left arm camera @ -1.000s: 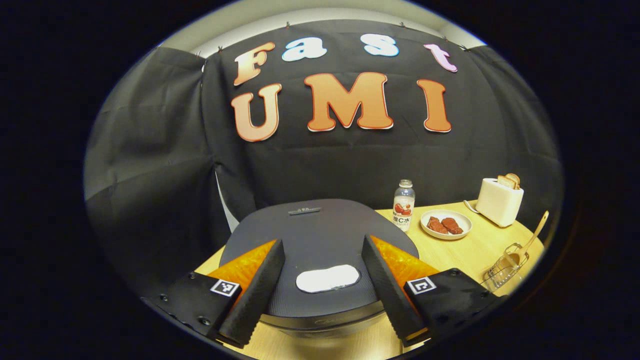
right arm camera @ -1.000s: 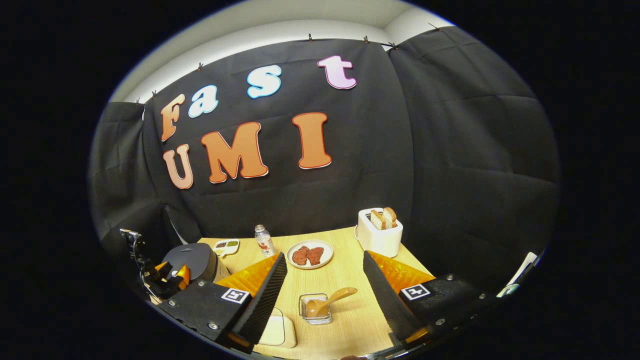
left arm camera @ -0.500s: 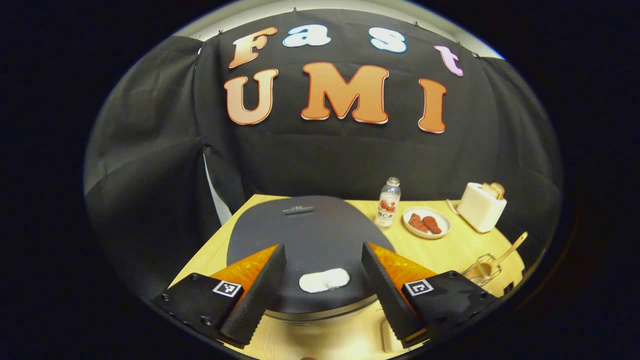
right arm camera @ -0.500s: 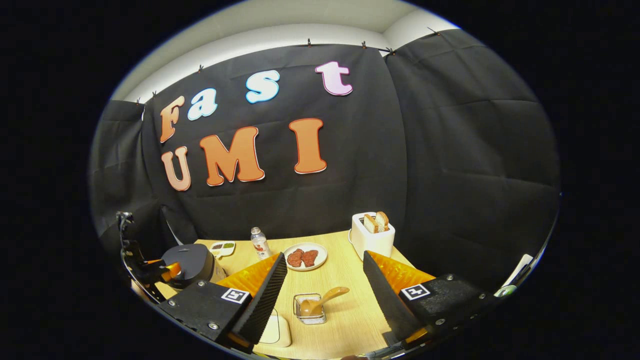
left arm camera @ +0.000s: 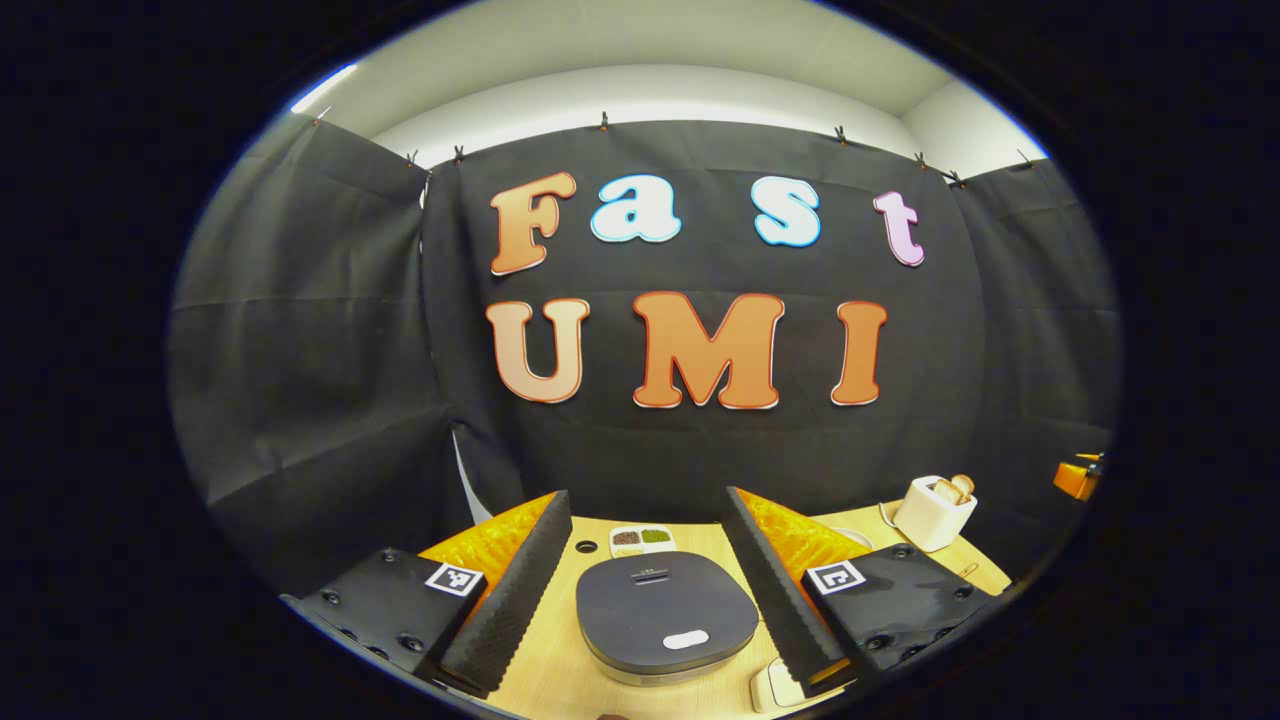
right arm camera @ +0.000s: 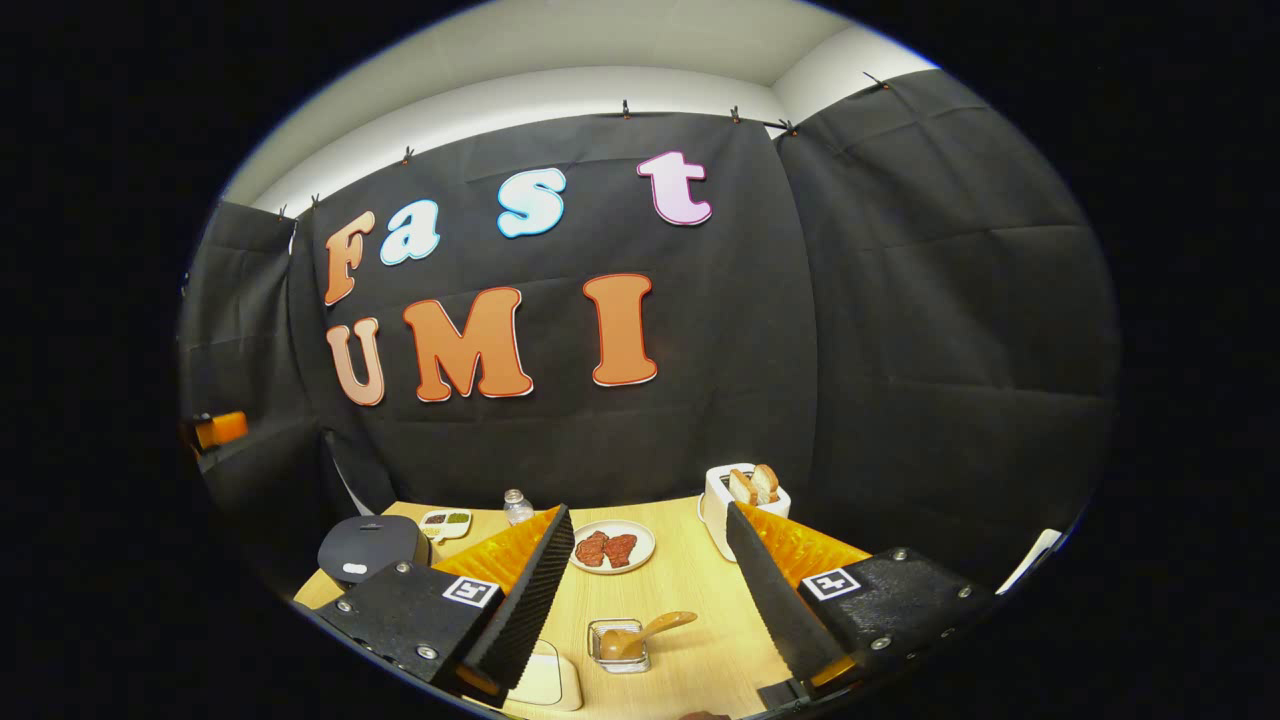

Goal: Close the left gripper, press the button to open the rice cooker; take a wooden spoon from the chopstick holder with the right hand, scoop a spoonful of rice and pour it into the rice cooker, then put the wooden spoon back into the chopstick holder.

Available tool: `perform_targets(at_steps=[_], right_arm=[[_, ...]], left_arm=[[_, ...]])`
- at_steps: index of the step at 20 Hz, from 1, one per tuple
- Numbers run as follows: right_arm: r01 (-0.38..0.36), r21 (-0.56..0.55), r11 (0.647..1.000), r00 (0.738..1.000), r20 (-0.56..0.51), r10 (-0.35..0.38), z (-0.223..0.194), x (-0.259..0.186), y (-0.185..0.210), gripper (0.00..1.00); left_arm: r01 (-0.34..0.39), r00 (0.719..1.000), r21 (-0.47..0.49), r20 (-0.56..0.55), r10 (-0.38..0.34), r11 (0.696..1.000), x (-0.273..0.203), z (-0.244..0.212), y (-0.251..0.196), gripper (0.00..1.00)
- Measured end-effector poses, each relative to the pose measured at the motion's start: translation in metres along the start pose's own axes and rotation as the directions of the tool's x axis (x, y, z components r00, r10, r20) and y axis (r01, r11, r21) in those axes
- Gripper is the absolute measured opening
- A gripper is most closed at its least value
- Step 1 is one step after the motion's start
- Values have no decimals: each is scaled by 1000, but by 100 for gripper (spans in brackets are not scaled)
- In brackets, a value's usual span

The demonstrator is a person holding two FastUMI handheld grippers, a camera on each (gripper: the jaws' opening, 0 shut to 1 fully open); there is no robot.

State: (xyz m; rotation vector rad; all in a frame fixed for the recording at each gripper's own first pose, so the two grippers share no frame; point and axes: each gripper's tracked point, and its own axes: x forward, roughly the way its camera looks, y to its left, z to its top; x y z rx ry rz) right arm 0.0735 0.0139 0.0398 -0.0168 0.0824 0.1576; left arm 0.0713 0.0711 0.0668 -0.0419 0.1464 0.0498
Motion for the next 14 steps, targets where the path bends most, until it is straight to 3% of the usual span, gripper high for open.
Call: perform_targets(at_steps=[5,14], right_arm=[[40,-37,998,997,72,-38,35,-6,-16,95],[59,-59,997,995,83,-54,38,-16,-23,94]], left_arm=[[-6,995,7,96,6,1000,-50,54,21,100],[-40,997,-31,62,41,999,-58,32,35,98]])
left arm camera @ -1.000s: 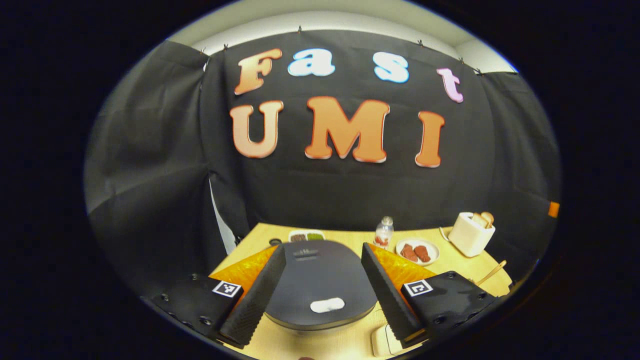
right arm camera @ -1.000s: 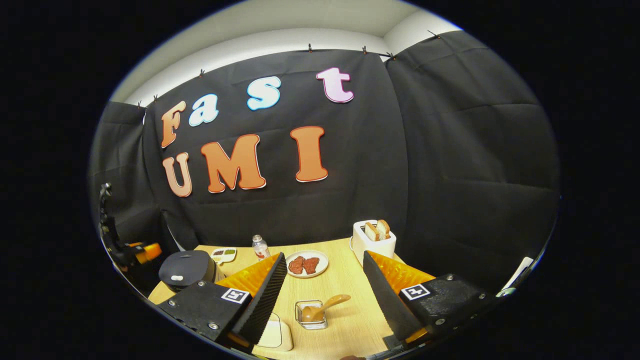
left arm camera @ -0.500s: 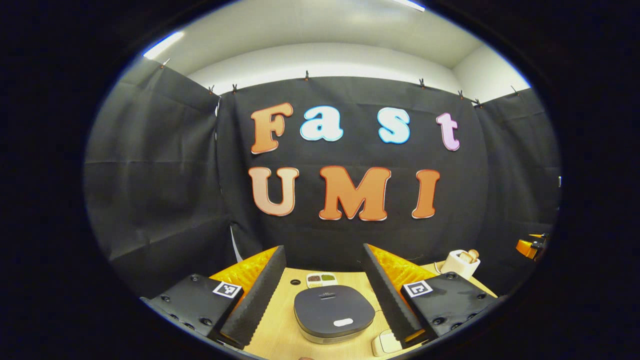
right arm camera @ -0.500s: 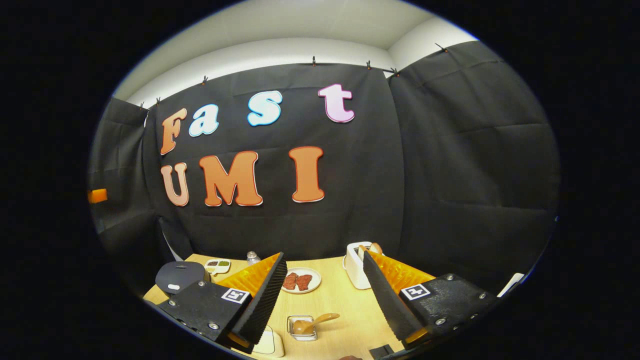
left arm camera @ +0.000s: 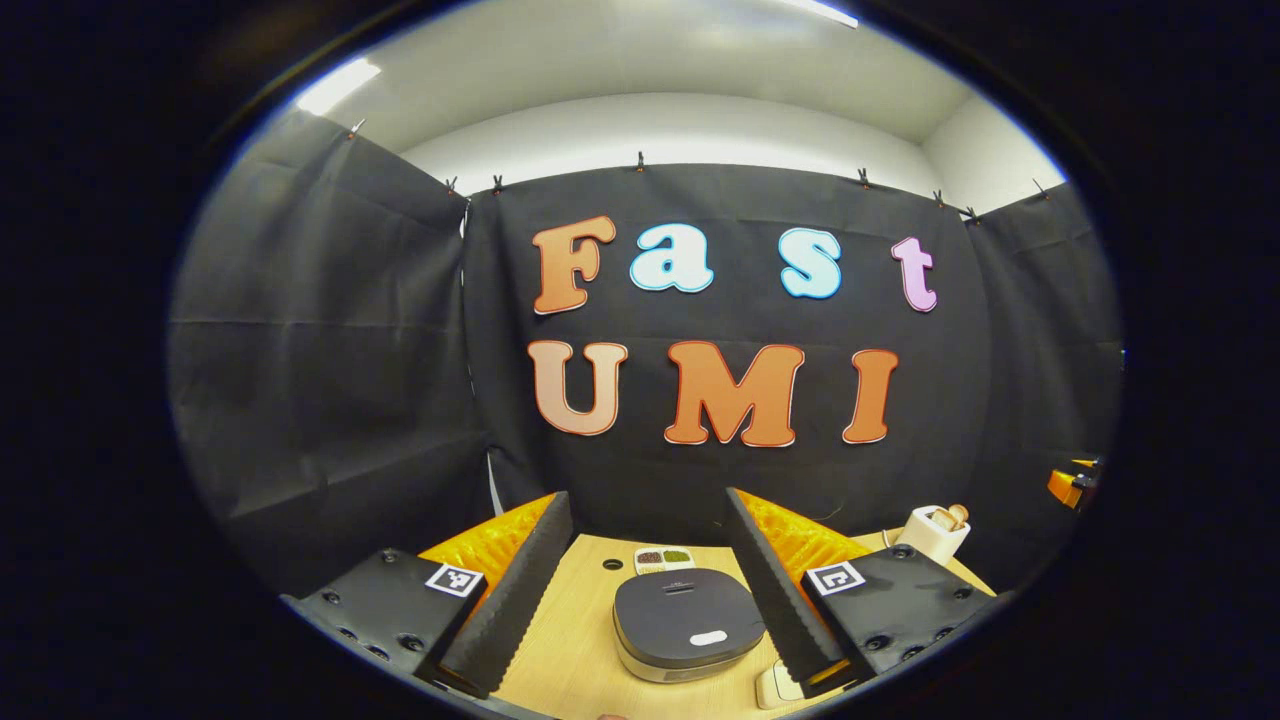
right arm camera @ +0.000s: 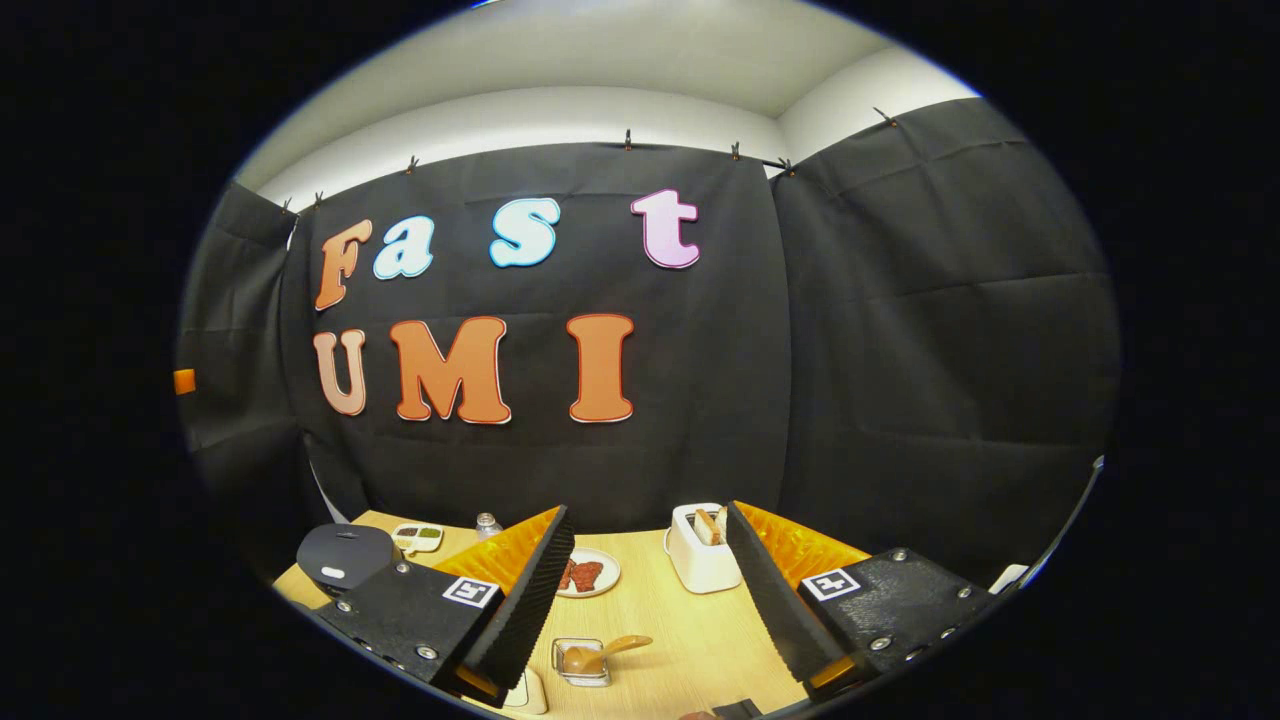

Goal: Close the left gripper, press the button to open the rice cooker; take a wooden spoon from the chopstick holder with the right hand, scoop a spoonful of rice and pour it into the rice cooker, then put the wooden spoon back into the chopstick holder.

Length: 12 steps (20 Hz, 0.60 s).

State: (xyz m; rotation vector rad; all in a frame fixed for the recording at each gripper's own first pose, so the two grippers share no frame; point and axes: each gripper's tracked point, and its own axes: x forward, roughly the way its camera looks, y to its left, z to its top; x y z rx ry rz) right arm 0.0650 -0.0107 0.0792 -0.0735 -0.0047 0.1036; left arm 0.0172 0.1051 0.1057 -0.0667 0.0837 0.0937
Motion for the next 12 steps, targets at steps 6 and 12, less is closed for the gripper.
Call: perform_targets(at_steps=[6,12], right_arm=[[7,6,1000,1000,2,-7,1,0,-2,95],[13,8,1000,1000,5,-13,1,0,-4,95]], left_arm=[[21,1000,8,6,-22,1000,1,3,-8,98],[23,1000,5,22,-23,1000,7,7,-10,98]])
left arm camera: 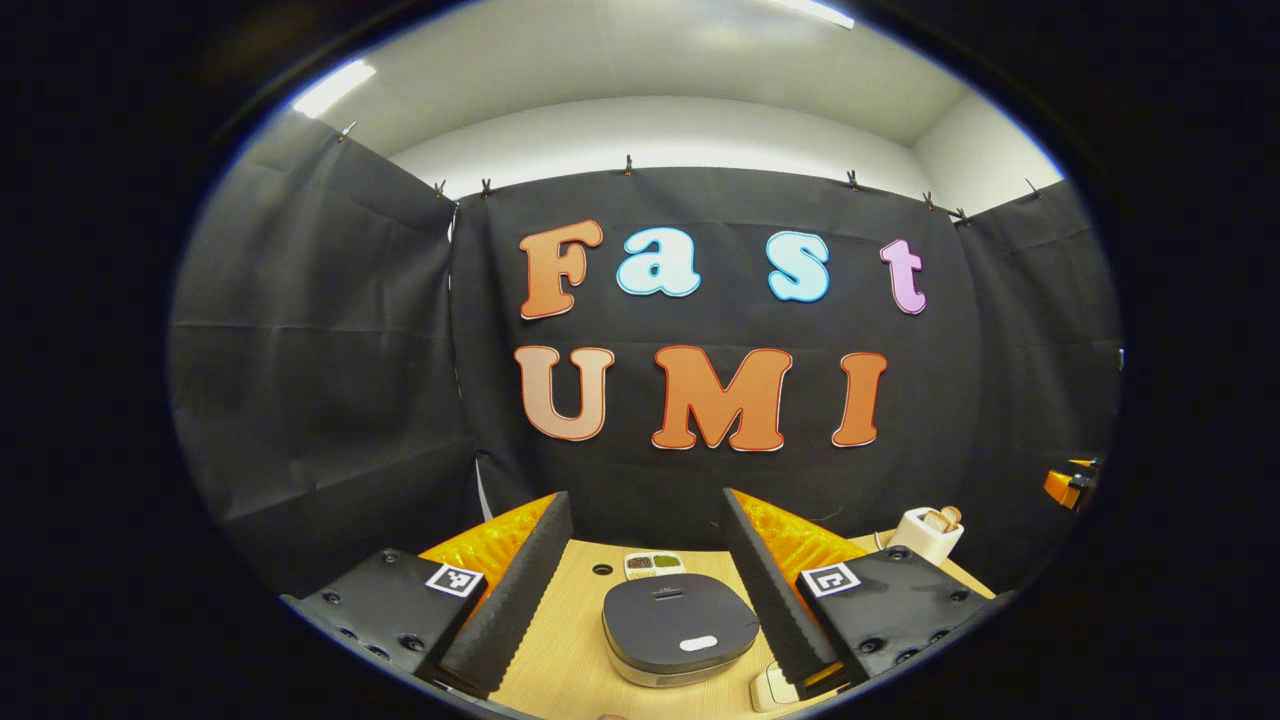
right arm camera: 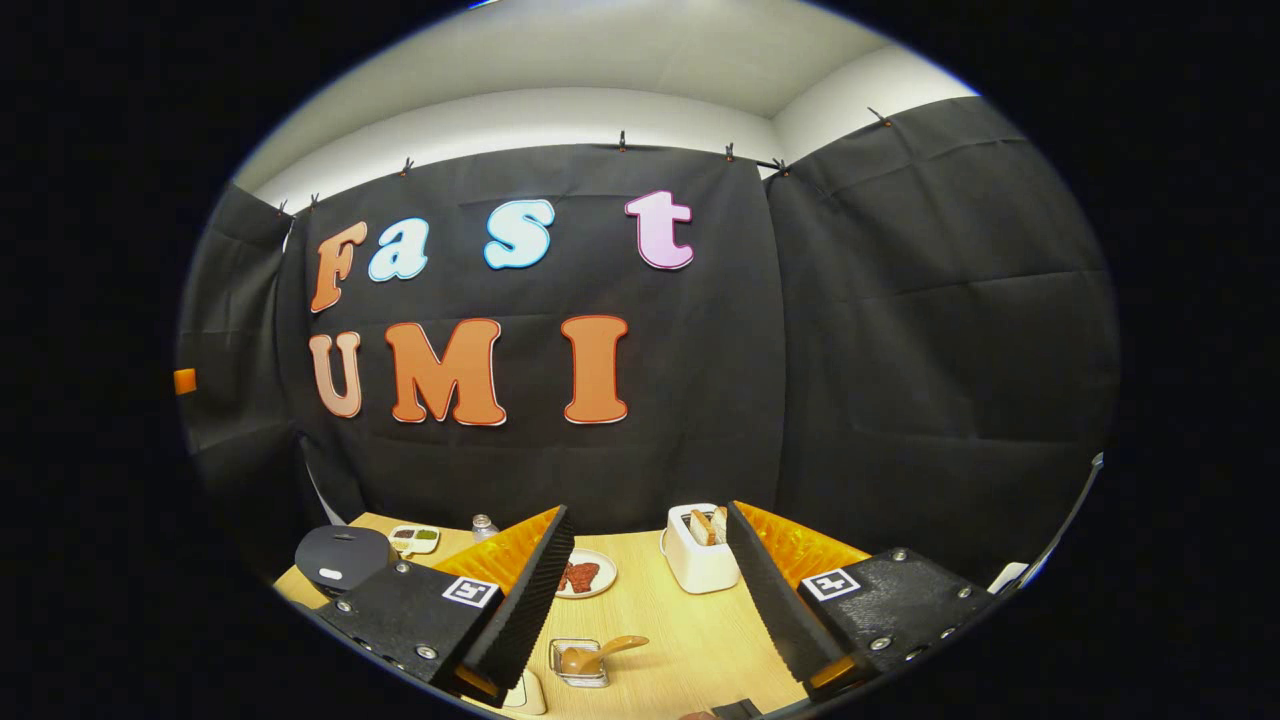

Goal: Close the left gripper, press the button to open the rice cooker; take a wooden spoon from the chopstick holder with the right hand, scoop a spoonful of rice and pour it into the rice cooker, then put the wooden spoon back into the chopstick holder.

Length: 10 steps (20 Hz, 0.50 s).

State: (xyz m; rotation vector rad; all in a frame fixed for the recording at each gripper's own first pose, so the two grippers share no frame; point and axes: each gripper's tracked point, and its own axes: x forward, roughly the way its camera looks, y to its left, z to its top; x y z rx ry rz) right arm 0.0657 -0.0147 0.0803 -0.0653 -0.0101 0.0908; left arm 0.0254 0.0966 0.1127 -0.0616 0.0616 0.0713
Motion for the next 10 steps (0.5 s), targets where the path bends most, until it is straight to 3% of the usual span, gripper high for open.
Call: perform_targets(at_steps=[10], right_arm=[[4,4,1000,1000,-4,-4,-2,2,1,95]], left_arm=[[-24,1000,3,13,24,1000,1,3,9,98]])
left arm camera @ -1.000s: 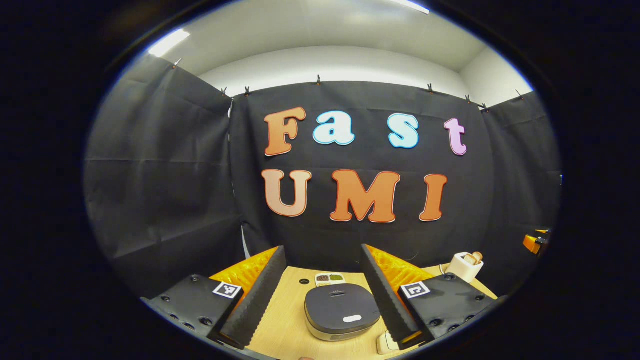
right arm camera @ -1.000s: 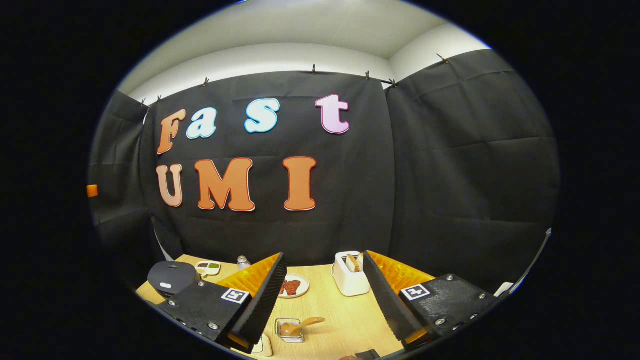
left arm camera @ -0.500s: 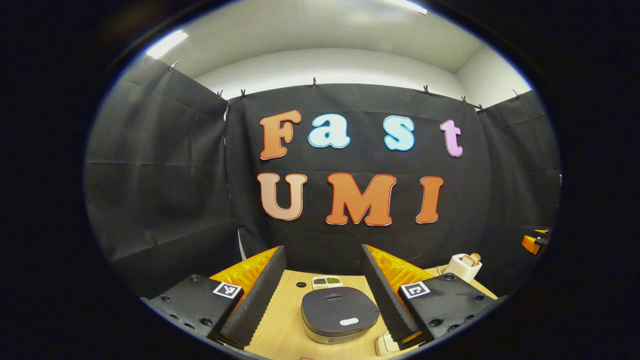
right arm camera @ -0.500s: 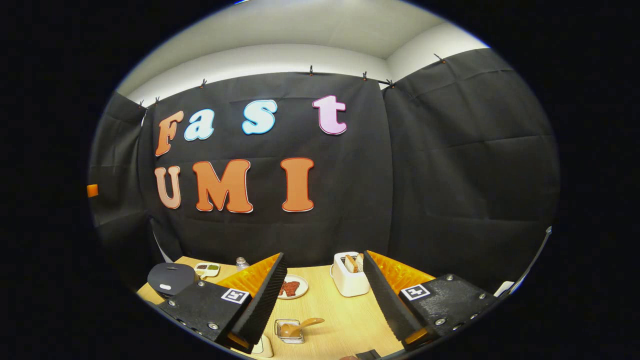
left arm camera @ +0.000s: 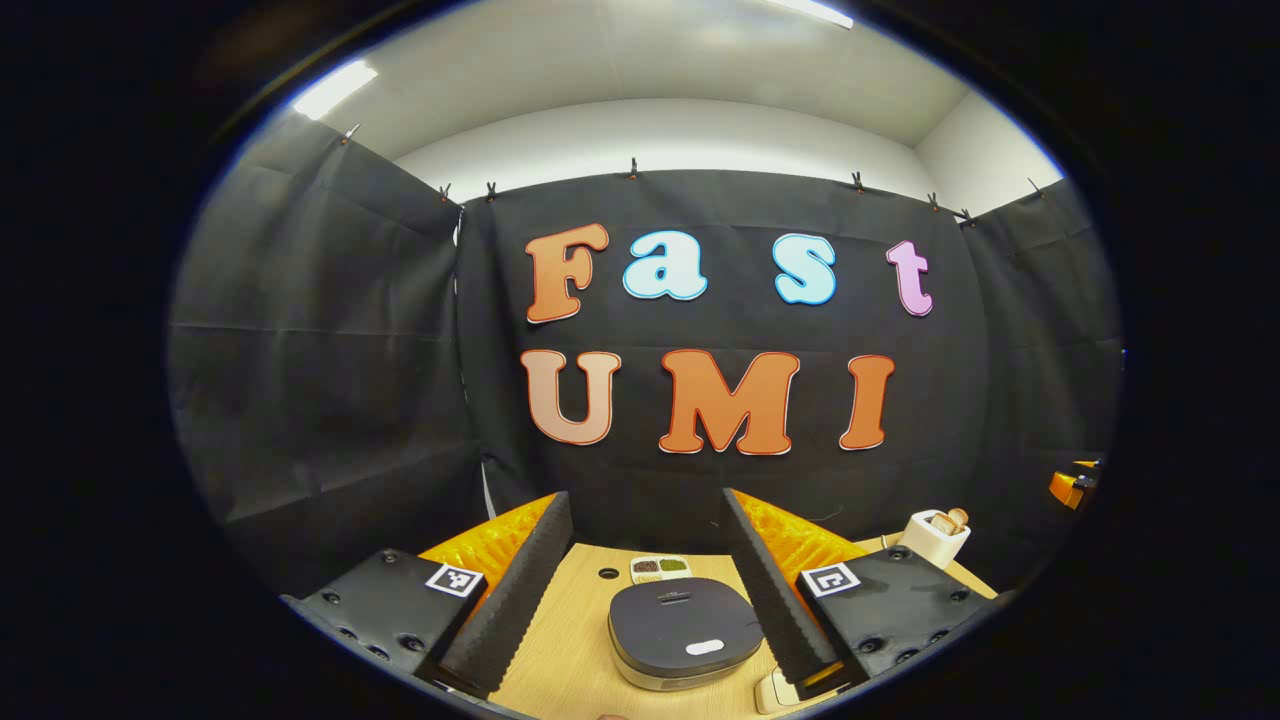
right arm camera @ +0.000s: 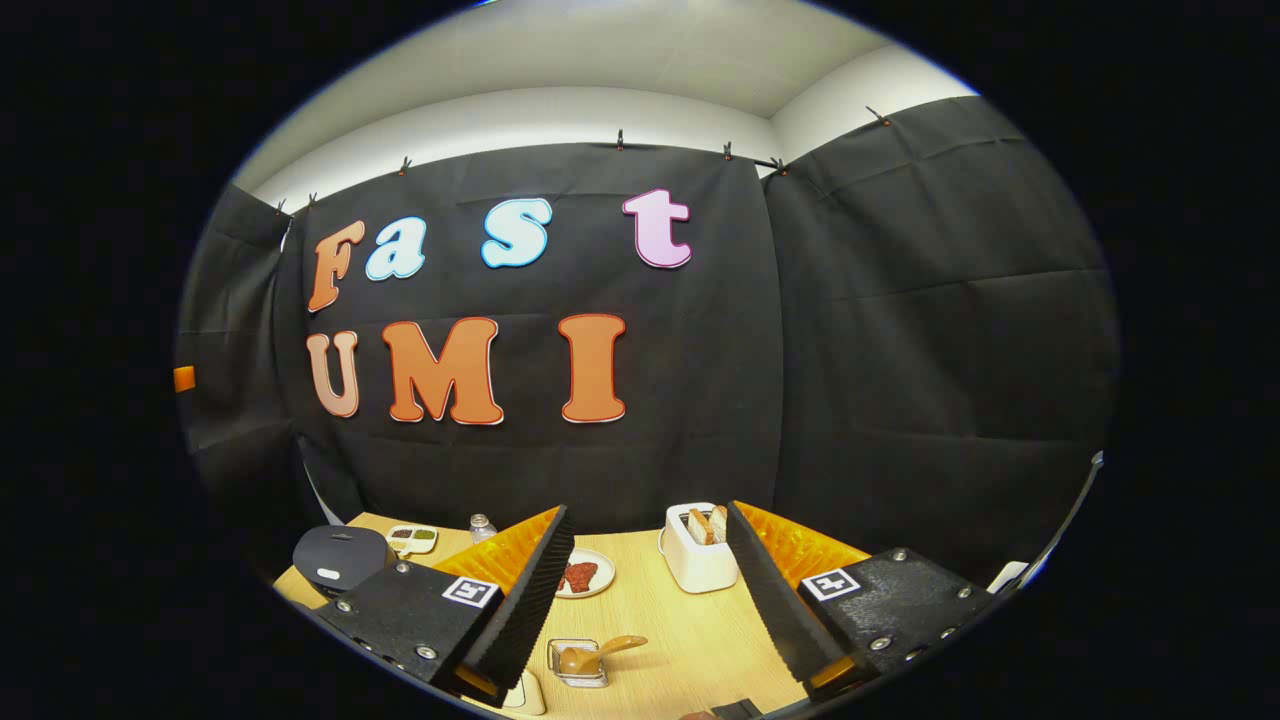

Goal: Close the left gripper, press the button to open the rice cooker; take a wooden spoon from the chopstick holder with the right hand, scoop a spoonful of rice and pour it into the rice cooker, then put the wooden spoon back into the chopstick holder.

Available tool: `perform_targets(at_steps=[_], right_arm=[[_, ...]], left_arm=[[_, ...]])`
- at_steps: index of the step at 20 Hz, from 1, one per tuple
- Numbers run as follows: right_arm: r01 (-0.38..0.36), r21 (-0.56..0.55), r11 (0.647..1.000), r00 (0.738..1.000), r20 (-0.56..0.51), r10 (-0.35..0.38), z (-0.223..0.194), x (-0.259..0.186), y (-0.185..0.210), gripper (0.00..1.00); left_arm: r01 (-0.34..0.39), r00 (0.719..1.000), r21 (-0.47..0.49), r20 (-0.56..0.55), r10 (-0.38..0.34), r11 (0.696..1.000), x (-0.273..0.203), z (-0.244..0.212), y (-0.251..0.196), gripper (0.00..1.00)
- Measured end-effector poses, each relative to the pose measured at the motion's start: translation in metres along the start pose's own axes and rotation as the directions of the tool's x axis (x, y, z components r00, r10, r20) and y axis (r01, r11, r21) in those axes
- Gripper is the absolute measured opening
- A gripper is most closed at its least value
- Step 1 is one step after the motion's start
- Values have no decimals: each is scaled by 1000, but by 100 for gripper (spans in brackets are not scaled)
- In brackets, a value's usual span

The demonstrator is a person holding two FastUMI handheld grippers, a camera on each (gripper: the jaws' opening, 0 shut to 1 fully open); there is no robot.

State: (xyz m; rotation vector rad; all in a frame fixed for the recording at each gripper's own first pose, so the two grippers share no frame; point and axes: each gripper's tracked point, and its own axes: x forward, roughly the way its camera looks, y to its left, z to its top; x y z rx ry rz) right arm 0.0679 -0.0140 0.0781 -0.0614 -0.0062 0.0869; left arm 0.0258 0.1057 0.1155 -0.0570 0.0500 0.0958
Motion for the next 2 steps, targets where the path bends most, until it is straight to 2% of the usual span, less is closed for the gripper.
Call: perform_targets(at_steps=[2], right_arm=[[-1,1,1000,1000,-1,1,-1,0,1,95]], left_arm=[[-6,1000,-5,4,6,1000,-2,2,3,98]])
